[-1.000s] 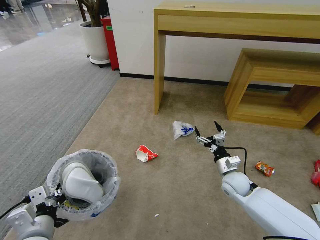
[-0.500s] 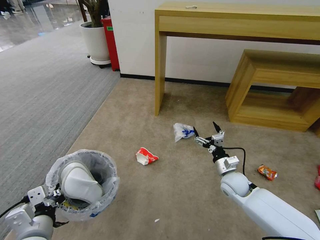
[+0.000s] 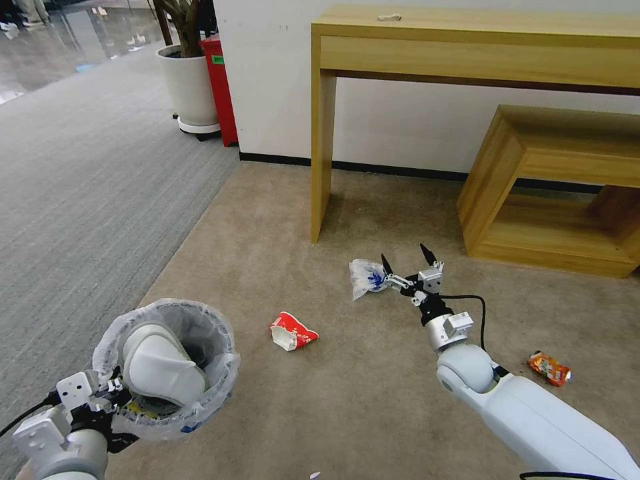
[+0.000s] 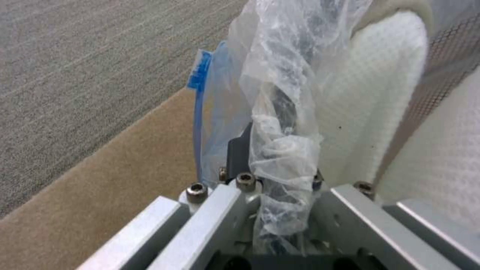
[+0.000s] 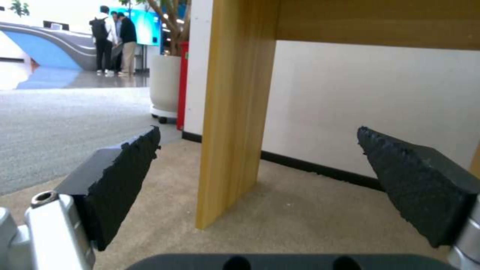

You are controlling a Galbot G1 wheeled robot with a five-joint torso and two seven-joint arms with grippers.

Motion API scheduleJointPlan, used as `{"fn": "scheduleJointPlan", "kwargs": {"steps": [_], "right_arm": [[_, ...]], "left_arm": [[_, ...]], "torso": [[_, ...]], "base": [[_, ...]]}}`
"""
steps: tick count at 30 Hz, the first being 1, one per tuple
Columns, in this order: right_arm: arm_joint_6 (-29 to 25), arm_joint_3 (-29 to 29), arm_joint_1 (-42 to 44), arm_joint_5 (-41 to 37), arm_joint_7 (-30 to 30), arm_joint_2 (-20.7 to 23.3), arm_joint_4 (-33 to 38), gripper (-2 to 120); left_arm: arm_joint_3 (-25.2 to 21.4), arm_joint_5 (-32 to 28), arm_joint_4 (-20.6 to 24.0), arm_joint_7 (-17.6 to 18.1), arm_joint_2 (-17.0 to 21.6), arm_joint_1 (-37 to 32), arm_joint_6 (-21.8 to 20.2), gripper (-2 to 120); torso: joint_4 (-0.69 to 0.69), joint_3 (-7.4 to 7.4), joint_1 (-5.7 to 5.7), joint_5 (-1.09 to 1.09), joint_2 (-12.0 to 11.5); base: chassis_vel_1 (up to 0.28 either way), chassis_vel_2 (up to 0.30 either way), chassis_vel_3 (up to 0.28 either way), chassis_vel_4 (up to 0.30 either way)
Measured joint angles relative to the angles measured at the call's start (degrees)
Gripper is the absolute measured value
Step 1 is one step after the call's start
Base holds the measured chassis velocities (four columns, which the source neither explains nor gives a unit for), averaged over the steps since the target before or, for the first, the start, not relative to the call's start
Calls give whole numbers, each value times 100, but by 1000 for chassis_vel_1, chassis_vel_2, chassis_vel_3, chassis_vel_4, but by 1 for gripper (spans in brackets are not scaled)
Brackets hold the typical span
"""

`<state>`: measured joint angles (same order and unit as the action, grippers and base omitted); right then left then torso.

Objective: Pick up the trash bin and place the garbage on the floor into it.

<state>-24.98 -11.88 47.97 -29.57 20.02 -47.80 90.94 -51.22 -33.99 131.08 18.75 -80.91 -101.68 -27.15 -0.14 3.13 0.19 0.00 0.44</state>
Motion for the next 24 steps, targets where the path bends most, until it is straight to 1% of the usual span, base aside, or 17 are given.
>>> {"fn": "scheduleJointPlan", "kwargs": {"steps": [4, 5, 6, 9, 10, 13, 14, 16, 18, 19, 21, 22, 24], "right_arm": [[43, -51, -52, -51, -67, -12, -5, 100], [173, -169, -129, -298, -334, 24, 51, 100], [173, -169, -129, -298, -334, 24, 51, 100], [399, -601, -498, -639, -790, 117, 18, 100], [399, -601, -498, -639, -790, 117, 18, 100], [452, -1266, -921, -1263, -1395, 147, -70, 100], [452, -1266, -921, -1263, -1395, 147, -70, 100], [440, -1730, -1178, -1602, -1648, 117, -183, 100], [418, -2307, -1452, -1837, -1759, 69, -377, 100], [418, -2307, -1452, -1837, -1759, 69, -377, 100], [367, -2757, -1640, -1884, -1845, -12, -635, 100], [347, -2875, -1670, -1889, -1863, -50, -718, 100], [352, -2953, -1682, -1936, -1868, -75, -753, 100]], "left_arm": [[5, 1, -23, 0, -2, 26, 2, 0], [26, 18, -58, -1, -15, 42, 14, 0], [26, 18, -58, -1, -15, 42, 14, 0], [55, 46, -97, -2, -41, 65, 25, 0], [55, 46, -97, -2, -41, 65, 25, 0], [74, 73, -158, -2, -72, 127, 26, 0], [74, 73, -158, -2, -72, 127, 26, 0], [87, 99, -204, -2, -92, 164, 40, 0], [102, 127, -261, -1, -113, 192, 61, 0], [102, 127, -261, -1, -113, 192, 61, 0], [112, 138, -312, -1, -132, 234, 71, 0], [115, 138, -332, -2, -137, 253, 73, 0], [115, 138, -350, -1, -138, 268, 74, 0]], "torso": [[0, 0, 0, 0, 0], [0, 0, 0, 1, 0], [0, 0, 0, 1, 0], [0, 0, 0, 0, 0], [0, 0, 0, 0, 0], [1, 0, 0, 0, 0], [1, 0, 0, 0, 0], [0, 0, 0, 0, 0], [1, 0, 0, -1, 0], [1, 0, 0, -1, 0], [1, 0, 0, 0, 0], [0, 0, 0, 0, 0], [0, 0, 0, 0, 0]], "base": [[0, 0, 0, 0], [-48, 27, 36, -55], [-48, 27, 36, -55], [0, 0, 0, 0], [0, 0, 0, 0], [0, 0, 0, 0], [0, 0, 0, 0], [0, 0, 0, 0], [0, 0, 0, 0], [0, 0, 0, 0], [0, 0, 0, 0], [0, 0, 0, 0], [0, 0, 0, 0]]}}
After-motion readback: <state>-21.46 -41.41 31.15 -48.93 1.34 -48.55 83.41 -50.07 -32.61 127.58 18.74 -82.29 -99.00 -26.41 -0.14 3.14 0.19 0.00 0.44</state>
